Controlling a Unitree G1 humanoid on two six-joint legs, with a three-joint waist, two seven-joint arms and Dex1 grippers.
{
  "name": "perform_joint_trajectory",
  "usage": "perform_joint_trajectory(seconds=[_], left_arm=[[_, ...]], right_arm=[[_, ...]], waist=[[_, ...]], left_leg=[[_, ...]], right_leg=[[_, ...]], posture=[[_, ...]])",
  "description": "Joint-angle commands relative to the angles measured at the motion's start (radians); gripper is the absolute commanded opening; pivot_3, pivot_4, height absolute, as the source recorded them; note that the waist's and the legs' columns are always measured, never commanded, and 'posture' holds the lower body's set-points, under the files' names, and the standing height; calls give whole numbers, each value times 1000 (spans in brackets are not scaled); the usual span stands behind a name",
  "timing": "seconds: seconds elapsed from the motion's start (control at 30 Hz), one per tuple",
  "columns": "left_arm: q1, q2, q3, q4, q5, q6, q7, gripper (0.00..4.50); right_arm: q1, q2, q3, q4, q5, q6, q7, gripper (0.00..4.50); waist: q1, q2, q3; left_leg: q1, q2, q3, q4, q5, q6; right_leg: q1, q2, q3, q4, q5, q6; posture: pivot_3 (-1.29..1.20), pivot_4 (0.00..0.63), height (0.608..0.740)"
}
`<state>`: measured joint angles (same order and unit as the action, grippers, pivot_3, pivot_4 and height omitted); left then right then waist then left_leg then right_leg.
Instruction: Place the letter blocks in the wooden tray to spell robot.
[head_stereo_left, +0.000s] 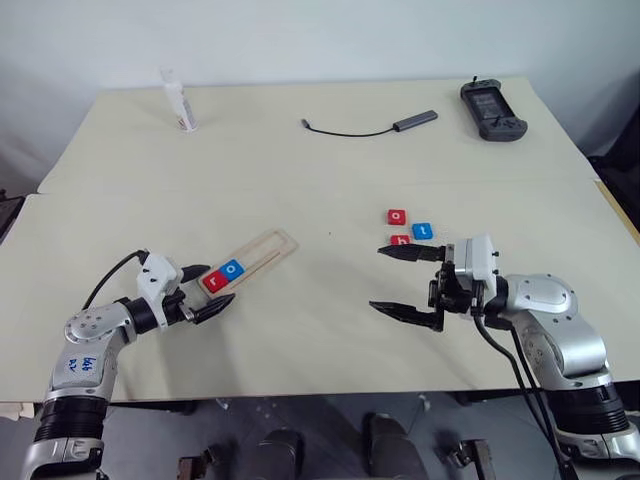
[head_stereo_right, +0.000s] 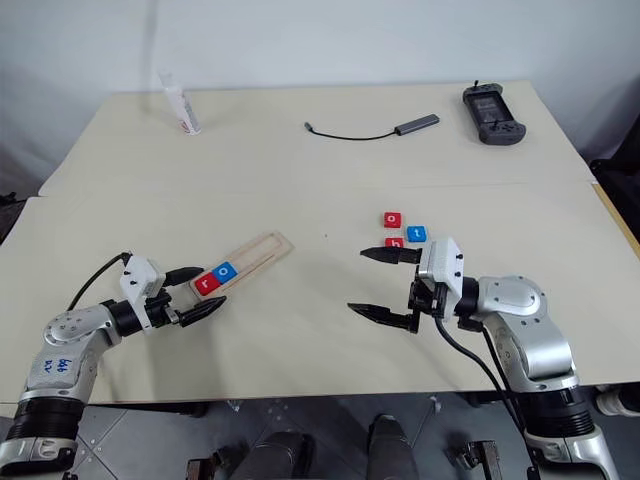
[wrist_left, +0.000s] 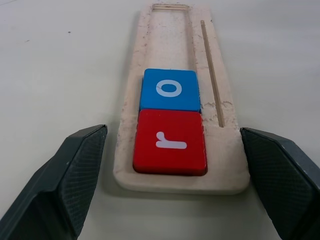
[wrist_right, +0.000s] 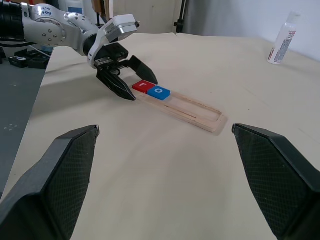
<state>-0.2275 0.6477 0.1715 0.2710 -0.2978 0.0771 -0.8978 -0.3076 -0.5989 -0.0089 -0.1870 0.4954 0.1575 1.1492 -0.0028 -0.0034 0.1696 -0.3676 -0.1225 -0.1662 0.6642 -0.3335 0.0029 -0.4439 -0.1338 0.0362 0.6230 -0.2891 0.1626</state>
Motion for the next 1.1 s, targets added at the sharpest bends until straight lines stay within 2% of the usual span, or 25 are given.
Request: perform_joint_trajectory(seconds=[0.03,0.07,0.23,0.47,0.63,0.87,0.97,1.1], left_arm=[[0,34,-25,34,38,-2,-25,4500],[-2,36,-29,46,47,-7,-25,4500],[-3,32,-43,90,55,-29,-33,3407],[-44,-26,-40,87,-3,-125,-90,3400],[-156,-90,-185,44,49,-168,-192,3400],[-370,-190,-377,178,185,-202,-259,3400],[-428,-213,-419,231,213,-197,-293,3400],[-451,-210,-425,280,224,-215,-310,3400]], right_arm=[[-3,-3,-17,-30,11,-6,-12,4463],[-1,-3,-16,-31,10,-7,-14,4463],[12,-11,-25,-41,14,-3,-25,4500],[78,-76,-74,-61,27,-4,-5,4500],[215,-137,-184,-119,36,2,-29,4500],[451,-176,-365,-223,70,40,-66,4500],[556,-165,-432,-266,81,53,-81,4500],[626,-149,-469,-297,88,51,-107,4500]], waist=[[1,0,0],[0,0,0],[1,0,0],[4,1,-1],[34,0,0],[32,-1,0],[25,-1,0],[21,-2,1]], left_leg=[[0,0,0,0,0,0],[0,0,0,0,0,0],[0,0,0,0,0,0],[1,0,1,0,0,0],[-1,-1,0,3,0,0],[-2,-1,1,3,0,0],[-1,-1,2,2,0,1],[1,1,8,2,0,1]], right_leg=[[0,0,0,0,0,0],[0,0,0,0,0,0],[0,0,0,1,0,0],[0,0,1,1,0,0],[0,-1,0,1,1,0],[0,0,0,0,2,0],[0,0,1,-1,2,0],[0,1,2,0,2,1]], posture=[[0,150,740],[0,150,740],[0,150,740],[0,150,740],[0,150,740],[0,150,740],[0,150,740],[0,150,740]])
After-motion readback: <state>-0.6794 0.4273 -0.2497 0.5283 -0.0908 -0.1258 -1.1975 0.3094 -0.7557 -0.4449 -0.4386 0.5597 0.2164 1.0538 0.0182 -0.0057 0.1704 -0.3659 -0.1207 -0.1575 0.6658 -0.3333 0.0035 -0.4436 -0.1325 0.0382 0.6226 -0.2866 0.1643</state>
